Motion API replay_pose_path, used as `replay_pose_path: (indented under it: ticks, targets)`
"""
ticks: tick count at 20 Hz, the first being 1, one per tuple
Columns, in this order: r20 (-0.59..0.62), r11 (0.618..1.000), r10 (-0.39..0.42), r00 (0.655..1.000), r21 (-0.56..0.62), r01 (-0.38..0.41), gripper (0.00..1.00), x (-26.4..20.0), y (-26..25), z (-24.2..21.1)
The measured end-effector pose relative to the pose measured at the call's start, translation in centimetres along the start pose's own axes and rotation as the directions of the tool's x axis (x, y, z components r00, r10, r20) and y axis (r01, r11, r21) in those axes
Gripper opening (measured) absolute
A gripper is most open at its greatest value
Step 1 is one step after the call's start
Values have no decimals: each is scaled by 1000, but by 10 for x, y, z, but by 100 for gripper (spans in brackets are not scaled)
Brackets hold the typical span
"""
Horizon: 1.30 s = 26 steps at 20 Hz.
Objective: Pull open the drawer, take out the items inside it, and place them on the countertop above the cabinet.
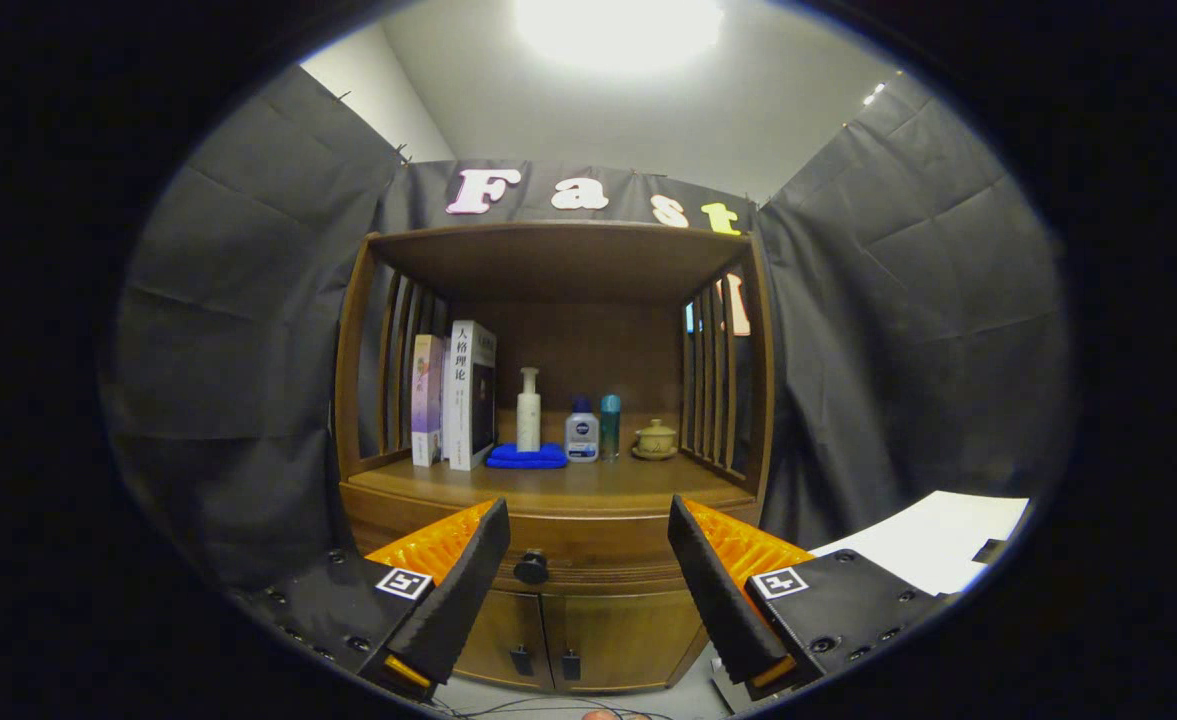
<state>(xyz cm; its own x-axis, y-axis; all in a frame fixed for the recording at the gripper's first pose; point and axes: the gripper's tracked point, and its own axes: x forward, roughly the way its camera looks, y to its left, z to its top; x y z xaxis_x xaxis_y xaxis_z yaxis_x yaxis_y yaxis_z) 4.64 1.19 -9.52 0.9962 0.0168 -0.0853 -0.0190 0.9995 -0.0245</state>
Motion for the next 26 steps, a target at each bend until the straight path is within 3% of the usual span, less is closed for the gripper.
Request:
replay_pose_path:
  ticks: [9, 16, 26]
  targets:
    - [-64, 993, 113, 991, -12, -114, 100, 24, 49, -34]
    - [-60, 996, 87, 994, 10, -87, 100, 79, 49, -43]
    - [-198, 997, 77, 977, 40, -70, 100, 127, 47, -104]
